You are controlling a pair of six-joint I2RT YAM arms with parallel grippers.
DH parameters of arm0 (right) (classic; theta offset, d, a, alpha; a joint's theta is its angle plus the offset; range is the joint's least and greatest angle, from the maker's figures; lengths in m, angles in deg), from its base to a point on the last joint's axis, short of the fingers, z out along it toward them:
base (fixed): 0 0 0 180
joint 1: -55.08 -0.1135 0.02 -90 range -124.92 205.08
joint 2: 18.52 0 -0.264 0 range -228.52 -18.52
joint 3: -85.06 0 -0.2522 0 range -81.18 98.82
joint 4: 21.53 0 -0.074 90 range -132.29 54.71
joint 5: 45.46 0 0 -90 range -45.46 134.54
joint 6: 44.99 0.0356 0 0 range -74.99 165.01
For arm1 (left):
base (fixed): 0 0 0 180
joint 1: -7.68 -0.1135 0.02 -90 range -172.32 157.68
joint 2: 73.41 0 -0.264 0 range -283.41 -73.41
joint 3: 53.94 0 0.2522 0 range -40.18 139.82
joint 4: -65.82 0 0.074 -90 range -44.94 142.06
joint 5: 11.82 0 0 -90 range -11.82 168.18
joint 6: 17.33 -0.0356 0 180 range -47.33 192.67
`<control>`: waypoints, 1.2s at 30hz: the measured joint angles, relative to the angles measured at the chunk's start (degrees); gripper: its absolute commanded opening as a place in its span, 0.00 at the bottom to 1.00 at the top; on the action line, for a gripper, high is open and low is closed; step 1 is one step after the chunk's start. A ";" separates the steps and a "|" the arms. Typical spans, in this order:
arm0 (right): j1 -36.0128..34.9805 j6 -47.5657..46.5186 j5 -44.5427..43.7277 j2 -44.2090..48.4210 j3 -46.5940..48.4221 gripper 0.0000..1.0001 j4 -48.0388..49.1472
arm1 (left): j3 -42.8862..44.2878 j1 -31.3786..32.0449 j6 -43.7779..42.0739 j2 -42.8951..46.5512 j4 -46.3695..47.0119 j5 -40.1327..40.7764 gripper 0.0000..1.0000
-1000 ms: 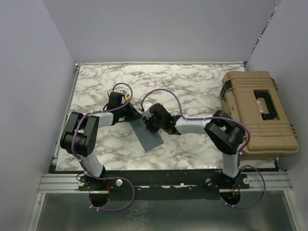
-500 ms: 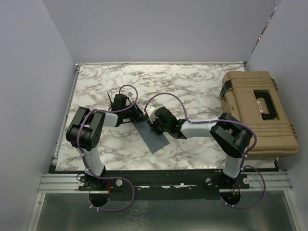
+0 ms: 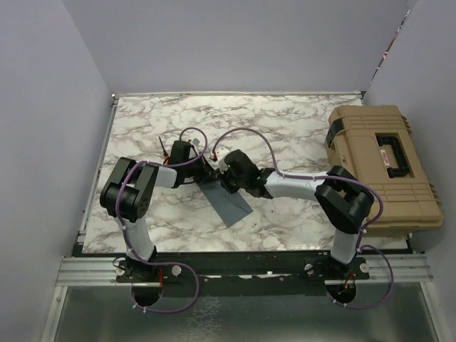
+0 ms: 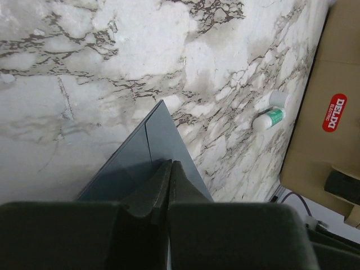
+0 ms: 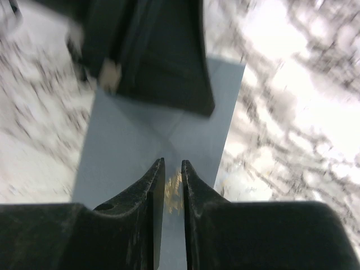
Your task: Place the letter into the envelope and seal it
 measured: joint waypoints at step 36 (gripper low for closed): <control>-2.82 10.19 -8.98 -7.26 10.54 0.01 -10.08 | -3.15 -1.09 10.23 -2.56 9.18 -2.23 0.00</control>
